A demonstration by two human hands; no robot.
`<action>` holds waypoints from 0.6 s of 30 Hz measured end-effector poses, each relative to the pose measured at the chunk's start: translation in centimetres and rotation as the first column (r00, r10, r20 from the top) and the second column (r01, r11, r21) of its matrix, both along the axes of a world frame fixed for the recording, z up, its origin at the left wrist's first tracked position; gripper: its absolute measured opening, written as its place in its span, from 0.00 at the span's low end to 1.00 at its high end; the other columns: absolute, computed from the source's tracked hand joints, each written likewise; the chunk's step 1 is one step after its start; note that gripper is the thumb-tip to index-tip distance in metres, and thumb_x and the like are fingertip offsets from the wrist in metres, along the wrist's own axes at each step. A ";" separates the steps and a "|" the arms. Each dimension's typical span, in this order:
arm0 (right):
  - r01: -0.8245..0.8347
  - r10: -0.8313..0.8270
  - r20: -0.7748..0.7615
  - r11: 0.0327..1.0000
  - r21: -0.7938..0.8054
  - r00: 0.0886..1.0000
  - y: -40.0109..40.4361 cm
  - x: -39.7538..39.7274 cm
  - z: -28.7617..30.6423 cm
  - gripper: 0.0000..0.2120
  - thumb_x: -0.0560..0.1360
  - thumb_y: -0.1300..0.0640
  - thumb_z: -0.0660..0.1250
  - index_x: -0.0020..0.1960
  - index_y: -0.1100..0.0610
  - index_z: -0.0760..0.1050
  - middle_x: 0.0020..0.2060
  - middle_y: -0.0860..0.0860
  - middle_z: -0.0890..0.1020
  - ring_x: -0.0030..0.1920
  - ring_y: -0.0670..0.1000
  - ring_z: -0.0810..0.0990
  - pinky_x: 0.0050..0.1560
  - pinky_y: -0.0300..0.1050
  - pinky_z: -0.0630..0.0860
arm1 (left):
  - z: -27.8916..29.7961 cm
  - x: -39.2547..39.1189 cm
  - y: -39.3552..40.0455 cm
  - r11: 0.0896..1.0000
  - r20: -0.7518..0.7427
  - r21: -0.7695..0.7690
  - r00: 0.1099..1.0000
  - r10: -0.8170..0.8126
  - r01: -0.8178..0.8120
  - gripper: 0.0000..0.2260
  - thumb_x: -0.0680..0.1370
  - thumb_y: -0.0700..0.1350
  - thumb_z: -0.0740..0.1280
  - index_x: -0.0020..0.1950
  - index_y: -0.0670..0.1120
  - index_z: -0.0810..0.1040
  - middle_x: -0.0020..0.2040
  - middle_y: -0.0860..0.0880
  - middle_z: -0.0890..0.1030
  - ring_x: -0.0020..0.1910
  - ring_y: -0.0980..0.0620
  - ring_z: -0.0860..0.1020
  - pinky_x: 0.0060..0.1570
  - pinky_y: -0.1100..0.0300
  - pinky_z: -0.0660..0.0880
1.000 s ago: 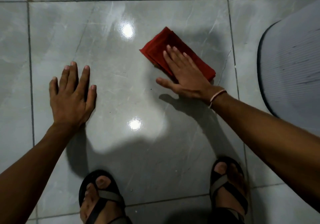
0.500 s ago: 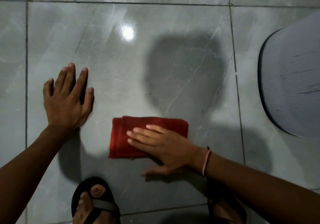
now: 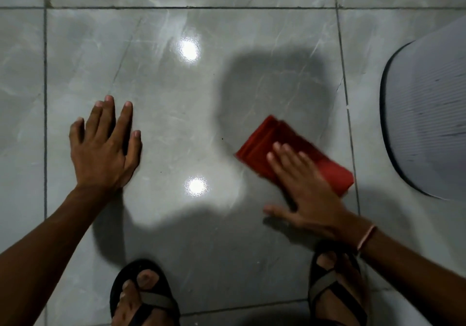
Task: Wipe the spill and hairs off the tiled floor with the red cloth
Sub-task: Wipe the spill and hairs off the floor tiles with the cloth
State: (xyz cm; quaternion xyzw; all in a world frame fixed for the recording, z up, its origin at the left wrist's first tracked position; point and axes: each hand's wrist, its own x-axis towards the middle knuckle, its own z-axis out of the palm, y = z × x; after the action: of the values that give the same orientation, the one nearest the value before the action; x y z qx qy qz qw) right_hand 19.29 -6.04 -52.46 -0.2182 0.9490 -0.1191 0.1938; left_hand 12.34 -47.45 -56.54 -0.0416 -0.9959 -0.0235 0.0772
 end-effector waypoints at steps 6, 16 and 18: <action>-0.306 0.299 -0.119 0.951 -0.050 0.947 -12.0 -7.4 0.2 0.37 0.81 0.33 0.53 0.81 0.54 0.58 0.82 0.53 0.58 0.82 0.51 0.54 0.81 0.53 0.53 | 0.0 -0.1 -0.3 1.000 -0.006 -0.021 1.000 -0.003 0.003 0.27 0.86 0.57 0.51 0.83 0.48 0.63 0.83 0.40 0.65 0.81 0.40 0.65 0.73 0.41 0.63; 0.257 -0.257 0.011 0.964 -0.065 0.966 -1.0 -16.2 0.2 0.35 0.83 0.36 0.49 0.83 0.52 0.45 0.83 0.52 0.45 0.83 0.50 0.42 0.82 0.55 0.40 | -0.2 -0.1 -0.5 1.000 0.007 -0.002 1.000 -0.006 0.006 0.28 0.86 0.58 0.51 0.84 0.49 0.62 0.83 0.41 0.64 0.81 0.40 0.64 0.74 0.41 0.61; 0.248 -0.248 0.004 0.967 -0.064 0.969 -1.2 -9.7 0.2 0.38 0.81 0.33 0.49 0.83 0.52 0.44 0.83 0.52 0.44 0.83 0.50 0.41 0.83 0.56 0.42 | -0.1 -0.1 -0.3 1.000 0.009 -0.004 1.000 -0.003 0.003 0.28 0.85 0.58 0.52 0.83 0.48 0.63 0.83 0.40 0.65 0.81 0.40 0.64 0.74 0.41 0.61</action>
State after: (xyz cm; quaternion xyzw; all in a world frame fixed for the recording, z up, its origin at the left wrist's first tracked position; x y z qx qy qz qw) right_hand 9.56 -7.20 -52.30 -0.1042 0.9650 -0.1723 0.1682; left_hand 12.24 -47.78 -56.63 -0.0434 -0.9962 -0.0218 0.0727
